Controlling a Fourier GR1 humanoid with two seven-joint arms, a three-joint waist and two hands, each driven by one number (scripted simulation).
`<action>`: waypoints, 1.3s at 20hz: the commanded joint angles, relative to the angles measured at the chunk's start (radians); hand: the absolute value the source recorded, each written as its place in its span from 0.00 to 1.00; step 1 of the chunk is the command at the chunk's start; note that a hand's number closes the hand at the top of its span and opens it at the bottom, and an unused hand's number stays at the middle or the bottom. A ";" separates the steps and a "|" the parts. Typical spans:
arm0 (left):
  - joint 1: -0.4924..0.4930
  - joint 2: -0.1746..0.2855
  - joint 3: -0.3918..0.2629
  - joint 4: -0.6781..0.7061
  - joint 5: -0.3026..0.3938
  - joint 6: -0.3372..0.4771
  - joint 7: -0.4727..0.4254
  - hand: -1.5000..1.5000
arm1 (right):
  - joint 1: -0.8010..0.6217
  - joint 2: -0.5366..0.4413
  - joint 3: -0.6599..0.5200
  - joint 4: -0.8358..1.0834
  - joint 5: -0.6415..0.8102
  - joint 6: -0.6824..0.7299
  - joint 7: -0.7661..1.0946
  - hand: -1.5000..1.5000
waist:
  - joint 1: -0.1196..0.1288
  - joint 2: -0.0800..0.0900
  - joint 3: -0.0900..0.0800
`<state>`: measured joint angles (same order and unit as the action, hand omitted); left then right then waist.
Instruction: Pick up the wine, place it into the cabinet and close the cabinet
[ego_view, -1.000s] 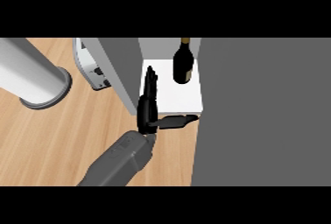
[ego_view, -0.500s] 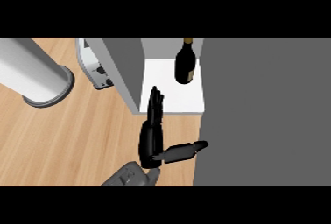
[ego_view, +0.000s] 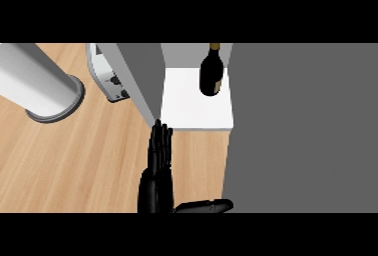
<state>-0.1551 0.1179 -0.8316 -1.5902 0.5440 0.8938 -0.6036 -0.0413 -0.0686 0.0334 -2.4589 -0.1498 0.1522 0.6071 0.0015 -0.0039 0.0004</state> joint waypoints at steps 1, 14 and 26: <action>0.135 0.072 -0.024 -0.156 -0.032 -0.005 -0.021 0.00 | 0.024 0.008 0.013 -0.069 -0.050 0.008 0.006 0.00 | 0.002 0.001 0.000; 0.332 0.351 -0.005 -0.370 -0.003 -0.249 -0.053 0.00 | 0.083 -0.020 0.092 -0.088 -0.109 0.115 0.055 1.00 | 0.002 0.001 -0.001; 0.417 0.480 0.171 -0.525 0.053 -0.292 -0.006 0.00 | 0.172 0.067 0.307 -0.112 -0.143 0.070 0.180 1.00 | 0.001 0.000 -0.001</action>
<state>0.2333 0.5785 -0.6966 -2.0779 0.5916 0.6129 -0.6075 0.1056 -0.0250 0.2804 -2.4309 -0.1967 0.2668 0.6874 0.0011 -0.0043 -0.0003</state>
